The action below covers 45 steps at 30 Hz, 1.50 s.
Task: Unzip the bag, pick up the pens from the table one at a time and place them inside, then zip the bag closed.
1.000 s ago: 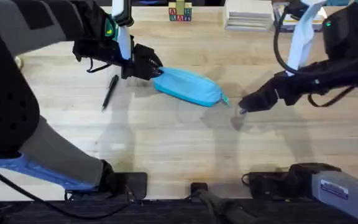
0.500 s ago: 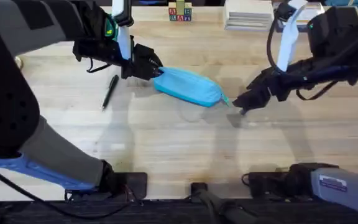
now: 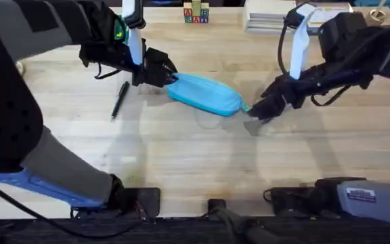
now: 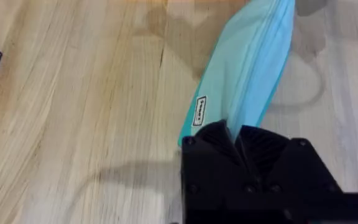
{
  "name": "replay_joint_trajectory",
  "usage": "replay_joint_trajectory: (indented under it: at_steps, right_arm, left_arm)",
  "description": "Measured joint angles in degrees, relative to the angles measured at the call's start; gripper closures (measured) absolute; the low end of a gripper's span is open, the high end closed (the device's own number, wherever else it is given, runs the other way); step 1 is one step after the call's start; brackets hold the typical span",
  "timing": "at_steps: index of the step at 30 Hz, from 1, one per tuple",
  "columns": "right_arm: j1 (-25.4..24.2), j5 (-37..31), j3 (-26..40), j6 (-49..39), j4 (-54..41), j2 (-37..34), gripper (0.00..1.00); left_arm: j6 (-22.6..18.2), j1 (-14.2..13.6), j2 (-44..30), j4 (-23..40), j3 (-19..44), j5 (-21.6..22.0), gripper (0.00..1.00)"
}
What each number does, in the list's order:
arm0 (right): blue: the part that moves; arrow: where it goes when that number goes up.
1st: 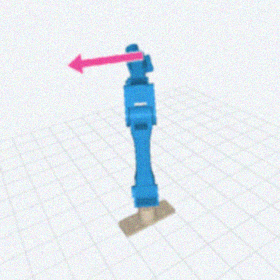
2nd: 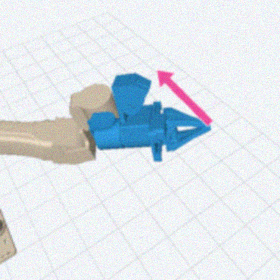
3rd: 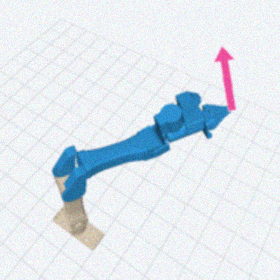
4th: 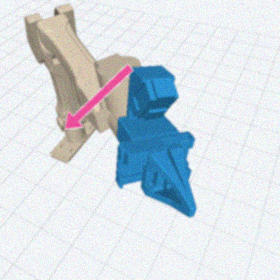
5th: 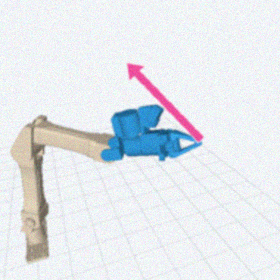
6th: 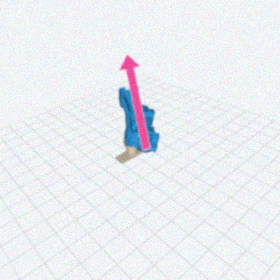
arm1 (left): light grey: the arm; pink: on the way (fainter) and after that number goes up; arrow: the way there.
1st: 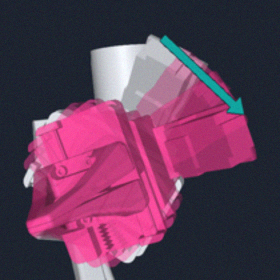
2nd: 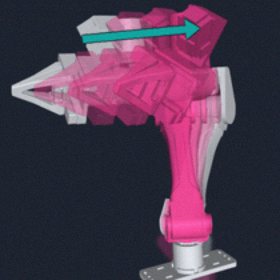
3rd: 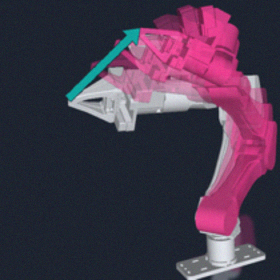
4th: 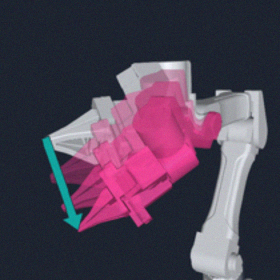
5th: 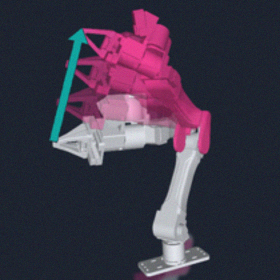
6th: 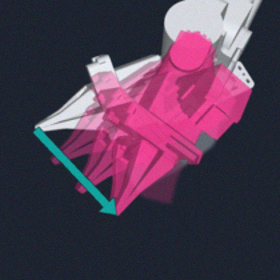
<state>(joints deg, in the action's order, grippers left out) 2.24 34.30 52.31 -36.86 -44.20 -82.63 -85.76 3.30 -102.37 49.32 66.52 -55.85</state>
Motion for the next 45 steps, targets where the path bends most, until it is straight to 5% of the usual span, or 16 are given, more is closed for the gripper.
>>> replay_joint_trajectory:
  at_steps: [21,45]
  right_arm:
    - [0.96,0.05,0.0,-9.36,2.71,-3.09,0.004]
    - [5.75,0.05,0.0,-10.12,7.78,-10.27,0.065]
  left_arm:
    - [0.0,-0.01,0.0,0.0,0.0,0.01,0.958]
    - [0.0,-0.01,0.0,0.0,0.0,0.01,0.958]
